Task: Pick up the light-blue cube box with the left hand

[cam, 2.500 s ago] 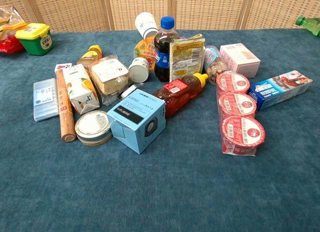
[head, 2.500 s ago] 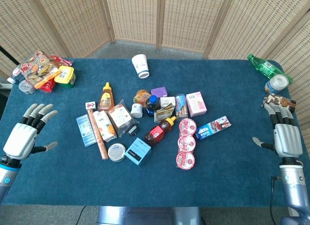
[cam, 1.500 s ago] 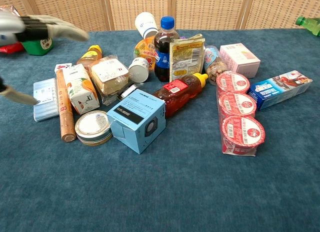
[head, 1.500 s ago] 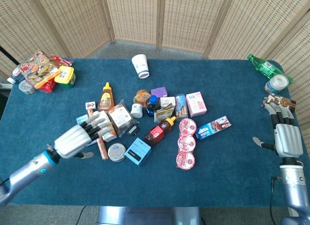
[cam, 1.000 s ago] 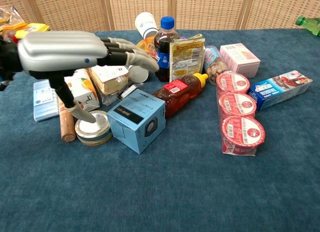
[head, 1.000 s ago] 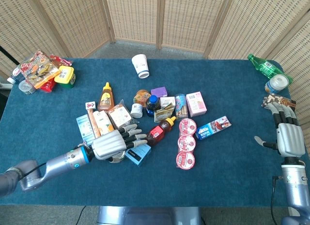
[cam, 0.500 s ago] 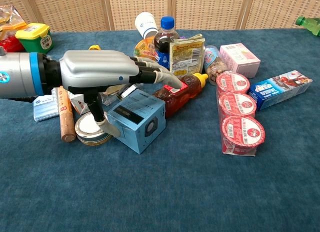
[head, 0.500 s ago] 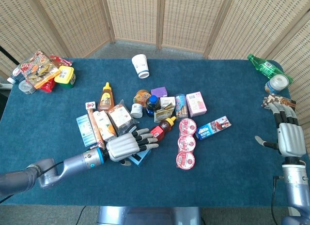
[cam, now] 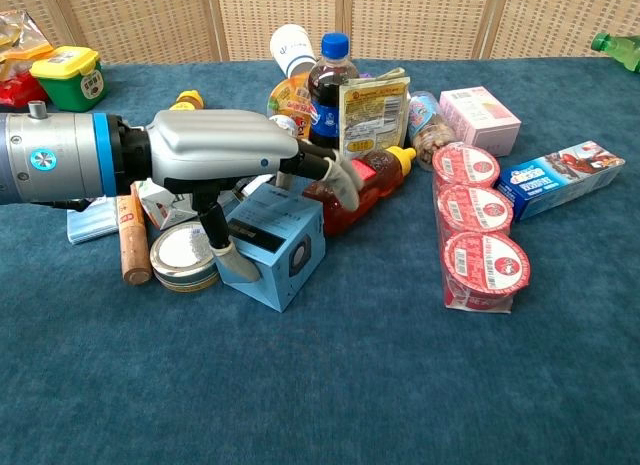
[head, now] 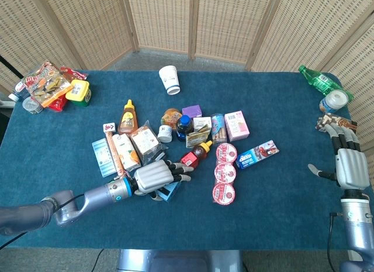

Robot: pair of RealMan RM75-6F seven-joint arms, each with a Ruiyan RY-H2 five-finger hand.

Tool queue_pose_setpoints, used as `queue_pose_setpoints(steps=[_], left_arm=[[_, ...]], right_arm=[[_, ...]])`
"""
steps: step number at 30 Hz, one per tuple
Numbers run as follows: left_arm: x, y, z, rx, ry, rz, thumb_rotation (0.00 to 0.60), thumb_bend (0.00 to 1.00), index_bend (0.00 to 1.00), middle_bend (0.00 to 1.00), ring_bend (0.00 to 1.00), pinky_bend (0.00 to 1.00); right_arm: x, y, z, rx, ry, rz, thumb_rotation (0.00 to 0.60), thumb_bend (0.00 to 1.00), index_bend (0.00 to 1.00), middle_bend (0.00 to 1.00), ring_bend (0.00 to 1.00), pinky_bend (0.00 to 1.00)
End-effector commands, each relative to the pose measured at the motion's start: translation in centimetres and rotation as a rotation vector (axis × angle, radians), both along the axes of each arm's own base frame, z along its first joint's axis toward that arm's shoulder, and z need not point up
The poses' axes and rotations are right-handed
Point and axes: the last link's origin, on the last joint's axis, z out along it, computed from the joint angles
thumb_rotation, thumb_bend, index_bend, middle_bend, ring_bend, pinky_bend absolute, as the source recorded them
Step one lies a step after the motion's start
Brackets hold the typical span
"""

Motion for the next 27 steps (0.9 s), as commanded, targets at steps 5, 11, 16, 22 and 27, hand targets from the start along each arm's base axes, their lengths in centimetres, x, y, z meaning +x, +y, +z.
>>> queue_pose_setpoints(steps=[5,11,16,22,27], left_arm=[[0.2,0.1,0.2,0.022,-0.031,-0.003,0.600,0.07,0.42,0.46,0.49,0.66],[1.0,0.3,1.5,0.047,-0.096,-0.007,0.600,0.07,0.44,0.49,0.52,0.67],[2.3,0.6,3.6,0.075,-0.164,-0.009,0.600,0.08,0.44,0.49,0.52,0.67],[3.4,1.0,6.1,0.122,-0.217,-0.013,0.600,0.07,0.44,0.49,0.52,0.67],[3.6,0.9,6.9,0.134,-0.228,-0.018,0.600,0.07,0.44,0.49,0.52,0.67]], right_arm=[[0.0,0.0,0.0,-0.001,0.000,0.000,0.600,0.05,0.09,0.00,0.00,0.00],[0.0,0.0,0.0,-0.002,0.001,0.001,0.600,0.05,0.09,0.00,0.00,0.00],[0.1,0.1,-0.1,0.001,0.006,0.003,0.600,0.05,0.09,0.00,0.00,0.00],[0.1,0.1,-0.1,0.001,0.007,0.003,0.600,0.05,0.09,0.00,0.00,0.00],[0.2,0.1,-0.1,0.003,0.009,0.006,0.600,0.05,0.09,0.00,0.00,0.00]])
